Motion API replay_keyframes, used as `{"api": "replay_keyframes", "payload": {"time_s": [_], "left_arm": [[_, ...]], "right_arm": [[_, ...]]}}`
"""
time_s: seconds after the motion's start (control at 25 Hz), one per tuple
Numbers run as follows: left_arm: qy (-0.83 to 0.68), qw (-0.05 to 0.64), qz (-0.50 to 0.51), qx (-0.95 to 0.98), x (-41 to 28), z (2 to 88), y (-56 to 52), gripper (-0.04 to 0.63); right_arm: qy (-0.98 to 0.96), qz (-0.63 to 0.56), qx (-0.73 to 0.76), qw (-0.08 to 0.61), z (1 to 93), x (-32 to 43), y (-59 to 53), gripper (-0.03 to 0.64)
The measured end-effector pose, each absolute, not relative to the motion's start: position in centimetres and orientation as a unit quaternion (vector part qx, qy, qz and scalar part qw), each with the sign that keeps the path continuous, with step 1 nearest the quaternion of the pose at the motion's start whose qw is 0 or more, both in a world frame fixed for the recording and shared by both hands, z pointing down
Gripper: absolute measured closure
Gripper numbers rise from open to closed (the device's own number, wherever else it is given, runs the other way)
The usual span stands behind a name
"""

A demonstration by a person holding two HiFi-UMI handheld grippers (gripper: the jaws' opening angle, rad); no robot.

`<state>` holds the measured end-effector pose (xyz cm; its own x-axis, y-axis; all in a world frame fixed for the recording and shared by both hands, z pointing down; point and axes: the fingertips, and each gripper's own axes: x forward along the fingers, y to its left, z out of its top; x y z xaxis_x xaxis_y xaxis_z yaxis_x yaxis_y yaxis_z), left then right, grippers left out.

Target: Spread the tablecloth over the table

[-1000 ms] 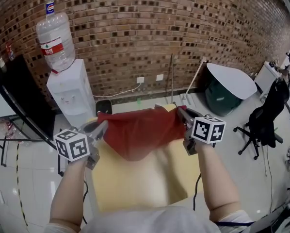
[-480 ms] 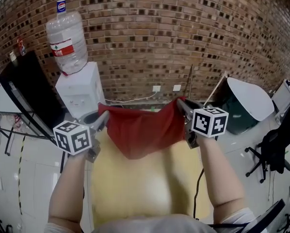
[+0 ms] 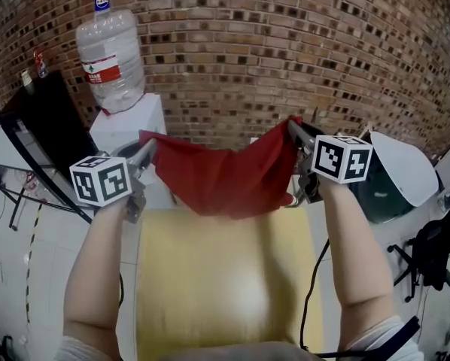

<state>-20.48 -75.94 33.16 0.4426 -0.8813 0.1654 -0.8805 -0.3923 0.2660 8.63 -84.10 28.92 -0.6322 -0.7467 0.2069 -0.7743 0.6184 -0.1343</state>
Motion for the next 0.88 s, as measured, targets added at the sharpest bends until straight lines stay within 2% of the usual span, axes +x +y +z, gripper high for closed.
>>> {"api": "replay_keyframes", "payload": {"time_s": [0.28,0.44,0.88], "left_arm": [[-0.566,0.139,0.043,0.812,-22.7,32.8,-78.7,0.577],[-0.578,0.162,0.049,0.798,-24.2,35.1,-78.3,0.577],[-0.584,0.171,0.044,0.793,-25.5,35.4,-73.6,0.577]], "right_arm": [[-0.877,0.108,0.461,0.076,29.2,10.9,-87.5,0.601],[-0.857,0.146,0.49,0.07,31.6,14.4,-87.8,0.601],[-0.833,0.136,0.528,0.096,31.8,18.2,-82.6,0.601]]}}
